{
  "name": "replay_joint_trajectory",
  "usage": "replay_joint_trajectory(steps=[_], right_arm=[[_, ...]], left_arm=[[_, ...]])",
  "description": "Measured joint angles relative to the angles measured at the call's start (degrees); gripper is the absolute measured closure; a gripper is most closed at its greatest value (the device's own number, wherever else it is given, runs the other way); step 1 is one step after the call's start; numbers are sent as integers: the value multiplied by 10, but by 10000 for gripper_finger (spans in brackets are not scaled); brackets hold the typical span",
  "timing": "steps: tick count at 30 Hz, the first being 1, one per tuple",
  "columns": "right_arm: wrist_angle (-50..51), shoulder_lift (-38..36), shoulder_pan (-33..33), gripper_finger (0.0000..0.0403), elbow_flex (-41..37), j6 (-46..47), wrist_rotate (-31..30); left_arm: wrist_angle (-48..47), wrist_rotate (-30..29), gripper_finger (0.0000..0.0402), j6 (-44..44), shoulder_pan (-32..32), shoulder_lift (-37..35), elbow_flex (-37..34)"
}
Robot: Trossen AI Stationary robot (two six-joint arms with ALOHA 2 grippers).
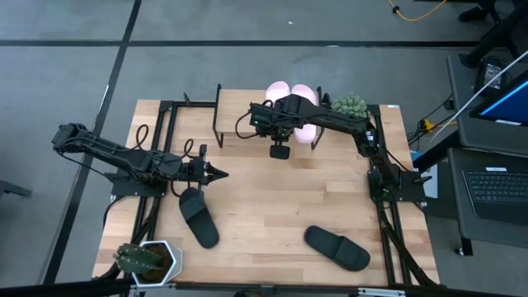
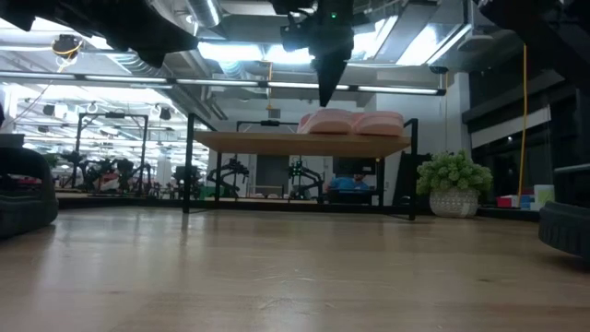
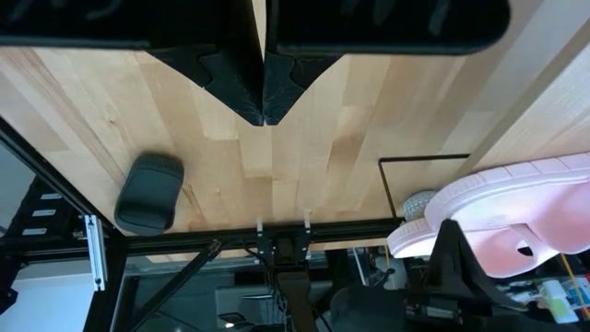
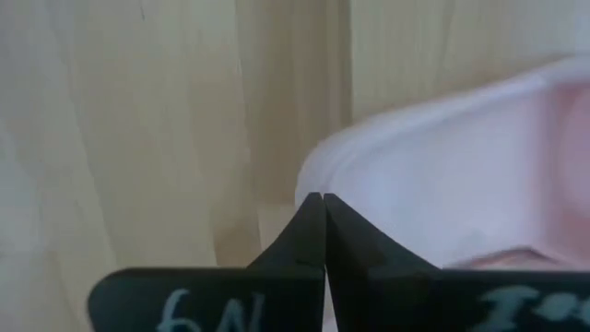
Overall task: Pick and place slides into the shelf
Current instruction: Put the pink slide on the shelf
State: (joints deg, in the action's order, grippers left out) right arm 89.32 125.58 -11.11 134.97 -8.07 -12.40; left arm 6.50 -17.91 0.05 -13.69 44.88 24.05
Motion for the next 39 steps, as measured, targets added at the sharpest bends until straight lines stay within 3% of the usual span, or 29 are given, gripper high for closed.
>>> replay_joint_trajectory(steps=[10,22,39], right_arm=[[8,-25,0,403,-4,17,5],[6,-26,0,403,-84,15,-15],[-15,-27,7,403,-43,0,-10]], left_arm=[[0,0,401,0,0,0,0],[-1,0,401,-5,0,0,0],[-1,0,401,-10,0,0,0]])
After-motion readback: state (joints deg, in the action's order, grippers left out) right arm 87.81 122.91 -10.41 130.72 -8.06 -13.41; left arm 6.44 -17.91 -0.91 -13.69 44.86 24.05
